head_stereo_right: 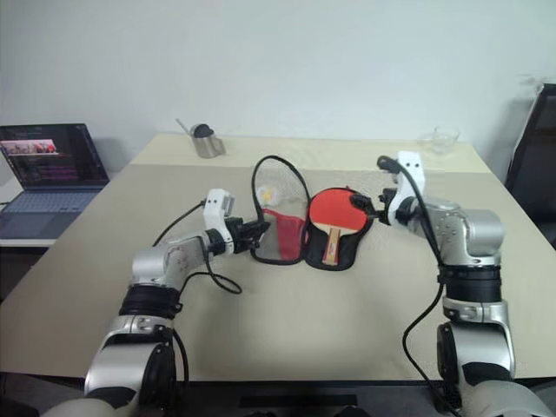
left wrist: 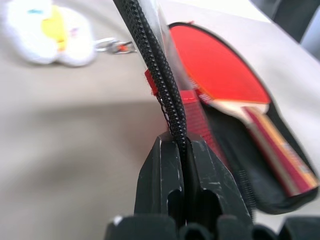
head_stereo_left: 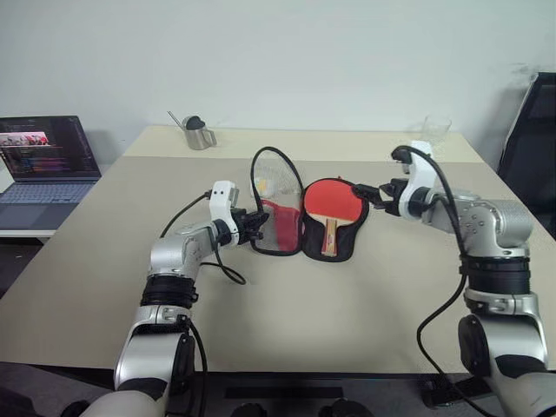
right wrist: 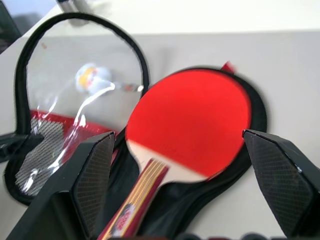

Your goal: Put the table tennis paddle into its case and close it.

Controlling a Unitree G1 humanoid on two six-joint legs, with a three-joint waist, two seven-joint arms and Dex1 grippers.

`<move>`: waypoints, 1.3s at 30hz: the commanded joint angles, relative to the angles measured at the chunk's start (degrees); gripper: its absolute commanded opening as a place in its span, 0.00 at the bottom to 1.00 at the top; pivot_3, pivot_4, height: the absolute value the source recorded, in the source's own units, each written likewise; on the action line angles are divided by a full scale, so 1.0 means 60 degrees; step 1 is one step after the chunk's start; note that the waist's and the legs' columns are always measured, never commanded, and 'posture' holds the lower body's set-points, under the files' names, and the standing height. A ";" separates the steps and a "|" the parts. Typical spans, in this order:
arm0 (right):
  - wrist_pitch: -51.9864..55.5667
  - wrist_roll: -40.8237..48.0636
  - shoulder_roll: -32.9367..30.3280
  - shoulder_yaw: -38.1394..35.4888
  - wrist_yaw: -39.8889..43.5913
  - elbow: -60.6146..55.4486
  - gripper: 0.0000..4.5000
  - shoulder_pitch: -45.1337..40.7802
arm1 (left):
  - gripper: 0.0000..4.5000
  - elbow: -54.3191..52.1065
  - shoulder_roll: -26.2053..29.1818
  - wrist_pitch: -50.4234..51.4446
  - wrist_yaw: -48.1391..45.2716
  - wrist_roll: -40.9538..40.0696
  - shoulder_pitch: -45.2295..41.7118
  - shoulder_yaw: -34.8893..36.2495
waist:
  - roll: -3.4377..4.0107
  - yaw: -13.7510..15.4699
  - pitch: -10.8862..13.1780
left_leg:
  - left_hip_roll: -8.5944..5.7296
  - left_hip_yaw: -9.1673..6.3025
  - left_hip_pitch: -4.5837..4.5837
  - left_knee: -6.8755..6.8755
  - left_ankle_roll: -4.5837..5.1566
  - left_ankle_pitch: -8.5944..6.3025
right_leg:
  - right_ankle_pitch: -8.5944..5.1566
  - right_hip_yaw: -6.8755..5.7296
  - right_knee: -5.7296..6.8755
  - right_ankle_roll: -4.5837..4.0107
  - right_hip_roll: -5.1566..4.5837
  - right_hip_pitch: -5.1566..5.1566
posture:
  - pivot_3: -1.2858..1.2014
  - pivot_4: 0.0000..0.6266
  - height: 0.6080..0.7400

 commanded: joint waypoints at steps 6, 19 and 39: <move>-0.0847 -0.0477 -0.1081 -0.0249 0.0674 0.0360 1.00 -0.0440 | 0.01 -0.1726 -0.0963 0.0624 0.0640 -0.0271 0.0074 -0.0430 | 0.0000 0.0014 0.0000 | -0.0008 0.0000 0.0003 0.0003 0.0000 0.0000 | 0.0001 0.0000 -0.0002 0.0003 0.0001 0.0008 | 0.52 0.24 1.00; -0.0944 -0.0652 -0.1289 -0.0383 0.0738 0.0200 1.00 -0.0330 | 0.45 -0.1147 -0.1649 0.0287 0.1963 0.0154 0.0017 -0.0358 | 0.0000 0.0008 0.0000 | -0.0013 -0.0002 0.0005 0.0008 0.0000 0.0001 | 0.0002 0.0003 0.0000 0.0005 0.0004 0.0011 | 0.52 0.24 1.00; -0.1469 -0.0967 -0.1422 -0.0204 0.1019 0.0535 1.00 -0.0575 | 0.52 -0.1312 -0.1788 0.0244 0.0220 -0.1332 -0.1160 -0.0128 | 0.0000 0.0007 0.0000 | -0.0019 0.0013 0.0004 0.0009 -0.0001 0.0001 | 0.0002 -0.0001 -0.0003 0.0005 0.0014 0.0011 | 0.52 0.24 1.00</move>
